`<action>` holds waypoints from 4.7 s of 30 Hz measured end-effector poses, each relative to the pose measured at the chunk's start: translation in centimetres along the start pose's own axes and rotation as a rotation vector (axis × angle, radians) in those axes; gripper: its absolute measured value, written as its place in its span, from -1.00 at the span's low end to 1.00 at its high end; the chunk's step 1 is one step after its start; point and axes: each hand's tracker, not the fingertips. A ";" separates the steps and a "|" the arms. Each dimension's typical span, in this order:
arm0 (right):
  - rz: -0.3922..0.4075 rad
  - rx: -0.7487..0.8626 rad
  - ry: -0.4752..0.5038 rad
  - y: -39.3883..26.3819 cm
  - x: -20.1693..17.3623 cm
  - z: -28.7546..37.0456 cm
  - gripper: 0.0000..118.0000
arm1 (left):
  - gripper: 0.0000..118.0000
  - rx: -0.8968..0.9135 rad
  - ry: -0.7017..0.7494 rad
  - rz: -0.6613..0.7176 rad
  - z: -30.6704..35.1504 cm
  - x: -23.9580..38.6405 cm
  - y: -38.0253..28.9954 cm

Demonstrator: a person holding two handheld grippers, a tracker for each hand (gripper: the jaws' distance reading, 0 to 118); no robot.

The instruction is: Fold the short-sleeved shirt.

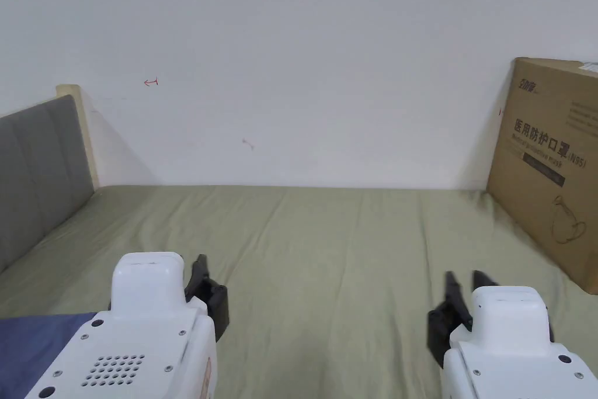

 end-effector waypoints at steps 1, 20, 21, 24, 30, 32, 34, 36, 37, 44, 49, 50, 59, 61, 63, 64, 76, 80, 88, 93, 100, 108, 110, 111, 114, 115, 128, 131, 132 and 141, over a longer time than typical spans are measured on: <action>0.013 -0.012 -0.017 -0.1 -0.1 -0.2 -0.94 | -1.00 -0.005 0.006 -0.031 0.0 0.1 0.0; -0.049 -0.055 0.158 0.4 -2.2 -2.2 -1.00 | -1.00 -0.028 0.022 0.016 0.4 -3.3 0.3; -0.062 -0.053 0.191 0.5 -3.1 -2.6 -1.00 | -1.00 -0.027 0.063 0.011 0.8 -4.2 0.5; -0.053 -0.046 0.309 1.1 -6.4 -3.3 -1.00 | -1.00 -0.032 0.168 0.029 2.3 -7.4 0.8; -0.064 -0.066 0.489 1.7 -12.2 -3.9 -1.00 | -1.00 -0.053 0.344 0.006 5.2 -13.1 0.5; -0.054 -0.072 0.513 1.7 -13.6 -3.7 -1.00 | -1.00 -0.070 0.350 0.042 5.5 -14.8 0.3; -0.057 -0.087 0.542 1.5 -14.5 -3.8 -1.00 | -1.00 -0.087 0.377 0.059 5.3 -15.8 -0.1; -0.075 -0.105 0.576 1.1 -15.0 -3.9 -1.00 | -1.00 -0.131 0.414 0.025 4.6 -16.5 -0.7; -0.081 -0.111 0.587 1.0 -15.2 -4.0 -1.00 | -1.00 -0.145 0.423 0.011 4.2 -16.6 -1.0; -0.083 -0.192 0.599 -0.7 -16.1 -5.7 -1.00 | -1.00 -0.346 0.374 0.104 -3.0 -20.2 -5.6; -0.096 -0.238 0.619 -2.4 -16.2 -7.2 -1.00 | -0.15 -0.517 0.325 0.310 -9.5 -24.3 -11.2; -0.093 -0.257 0.619 -2.7 -16.4 -7.6 -1.00 | 0.54 -0.566 0.332 0.315 -10.8 -25.1 -12.4; -0.055 -0.395 0.599 -6.2 -17.3 -11.1 -1.00 | 0.33 -0.804 0.319 0.364 -17.5 -26.4 -19.4; -0.050 -0.418 0.590 -6.7 -17.3 -11.3 -1.00 | -0.26 -0.888 0.274 0.340 -18.4 -25.7 -20.9; -0.068 -0.442 0.597 -7.3 -17.0 -11.6 -1.00 | -0.30 -0.922 0.289 0.306 -18.5 -24.6 -22.2; -0.087 -0.458 0.604 -7.5 -16.8 -11.7 -1.00 | -0.32 -0.858 0.307 0.242 -18.2 -24.0 -22.0; -0.134 -0.473 0.578 -7.4 -13.9 -11.3 -1.00 | -0.97 -0.884 0.203 0.440 -18.2 -25.4 -18.0; -0.176 -0.455 0.546 -6.6 -11.9 -11.0 -1.00 | -0.97 -0.799 0.212 0.448 -18.1 -23.1 -14.3; -0.166 -0.361 0.418 -3.3 -6.4 -9.5 -1.00 | -0.97 -0.752 -0.235 0.405 -21.0 -8.6 -9.8; -0.225 -0.280 0.317 -0.3 -0.5 -7.3 -1.00 | -0.97 -0.725 -0.603 0.412 -20.3 4.4 -6.7; -0.213 -0.224 0.147 0.7 6.3 -5.0 -1.00 | -0.98 -0.813 -0.919 0.259 -15.7 19.7 -8.8; -0.248 -0.362 0.100 -3.7 8.8 -4.9 -1.00 | 0.23 -0.990 -0.694 0.014 -15.7 24.5 -18.6; -0.238 -0.377 0.102 -4.2 8.8 -5.0 -1.00 | 0.99 -1.028 -0.694 0.075 -16.2 22.9 -18.2; -0.239 -0.383 0.103 -4.4 8.8 -5.1 -1.00 | 0.88 -1.026 -0.692 0.069 -16.4 22.3 -17.8; -0.299 -0.380 0.124 -4.2 8.8 -5.2 -1.00 | 0.85 -0.889 -0.638 0.068 -15.9 18.7 -15.1; -0.316 -0.369 0.142 -4.1 8.8 -5.1 -1.00 | 0.81 -0.886 -0.602 0.056 -15.8 17.4 -14.5; -0.258 -0.511 0.226 -8.0 3.9 -6.5 -1.00 | -1.00 -0.974 -0.338 0.168 -12.1 2.6 -18.6; -0.256 -0.537 0.262 -8.6 2.8 -7.4 -1.00 | -0.40 -0.901 -0.235 0.195 -13.4 -0.6 -17.1; -0.259 -0.545 0.271 -8.8 2.5 -7.7 -1.00 | 0.06 -0.893 -0.204 0.195 -14.5 -1.8 -16.6; -0.250 -0.627 0.322 -10.8 0.7 -9.5 -1.00 | 0.55 -1.023 0.025 0.239 -24.6 -9.4 -19.6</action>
